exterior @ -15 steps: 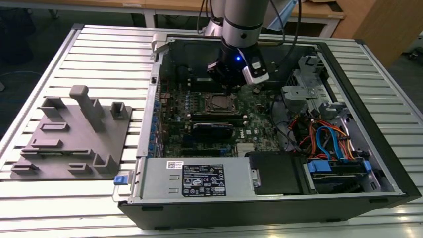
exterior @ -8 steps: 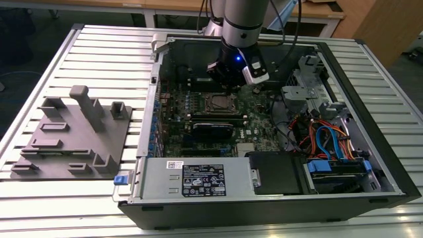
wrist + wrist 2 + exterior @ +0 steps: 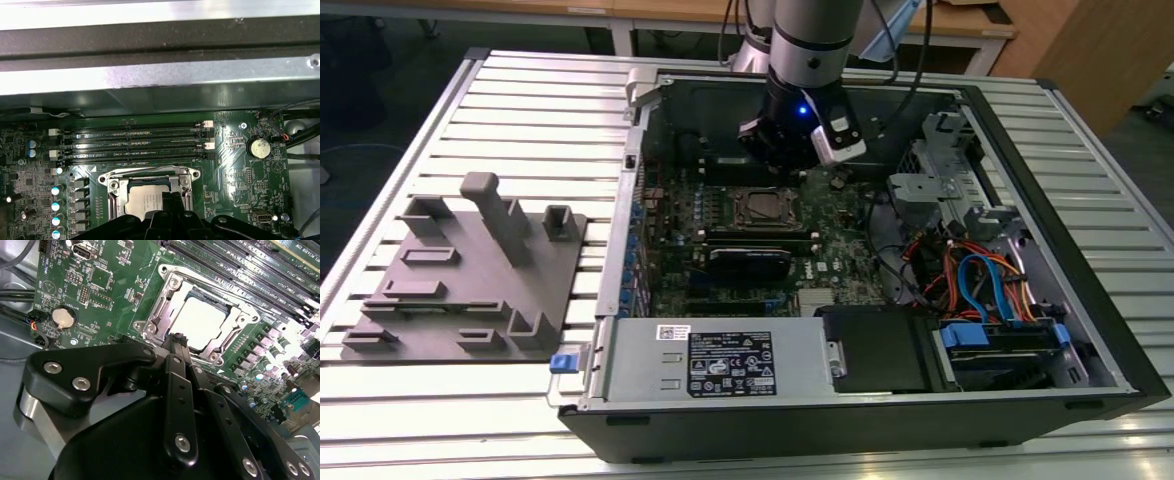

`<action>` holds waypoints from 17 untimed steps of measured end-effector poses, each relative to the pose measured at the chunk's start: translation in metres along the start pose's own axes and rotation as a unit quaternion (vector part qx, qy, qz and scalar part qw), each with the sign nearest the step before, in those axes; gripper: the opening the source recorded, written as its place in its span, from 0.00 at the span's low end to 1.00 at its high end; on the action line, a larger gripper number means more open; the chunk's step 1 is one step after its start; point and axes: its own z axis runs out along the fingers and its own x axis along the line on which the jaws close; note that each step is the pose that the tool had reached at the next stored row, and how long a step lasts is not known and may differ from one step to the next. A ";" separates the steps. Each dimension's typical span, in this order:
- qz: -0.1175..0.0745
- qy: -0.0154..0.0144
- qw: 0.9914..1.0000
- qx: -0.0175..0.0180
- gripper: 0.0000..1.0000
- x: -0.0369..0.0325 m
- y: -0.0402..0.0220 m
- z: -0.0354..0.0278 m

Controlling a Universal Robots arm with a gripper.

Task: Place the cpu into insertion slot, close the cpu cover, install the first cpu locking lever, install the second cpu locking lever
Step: 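Install the second cpu locking lever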

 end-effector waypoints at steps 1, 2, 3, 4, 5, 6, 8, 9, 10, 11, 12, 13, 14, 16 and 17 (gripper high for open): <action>0.000 0.000 1.000 0.000 0.11 0.0000 0.0000 0.0000; 0.000 0.000 1.000 0.000 0.11 0.0000 0.0000 0.0000; 0.000 0.000 1.000 0.000 0.11 0.0000 0.0000 0.0000; 0.000 0.000 1.000 0.000 0.11 0.0000 0.0000 0.0000; 0.000 0.000 1.000 -0.001 0.11 0.0000 0.0000 0.0000; 0.000 0.000 1.000 -0.001 0.11 0.0000 0.0000 0.0000; 0.000 0.000 1.000 -0.001 0.11 0.0000 0.0000 0.0000; 0.000 0.000 1.000 -0.002 0.11 0.0000 0.0000 0.0000; 0.000 0.000 1.000 -0.002 0.11 0.0000 0.0000 0.0000; 0.000 0.000 1.000 -0.003 0.11 0.0000 0.0000 0.0000; 0.000 0.000 1.000 -0.004 0.11 0.0000 0.0000 0.0000; 0.000 0.000 1.000 -0.004 0.11 0.0000 0.0000 0.0000; 0.000 0.000 1.000 -0.004 0.11 0.0000 0.0000 0.0000; 0.000 0.000 1.000 -0.004 0.11 0.0000 0.0000 0.0000; 0.000 0.000 1.000 -0.004 0.11 0.0000 0.0000 0.0000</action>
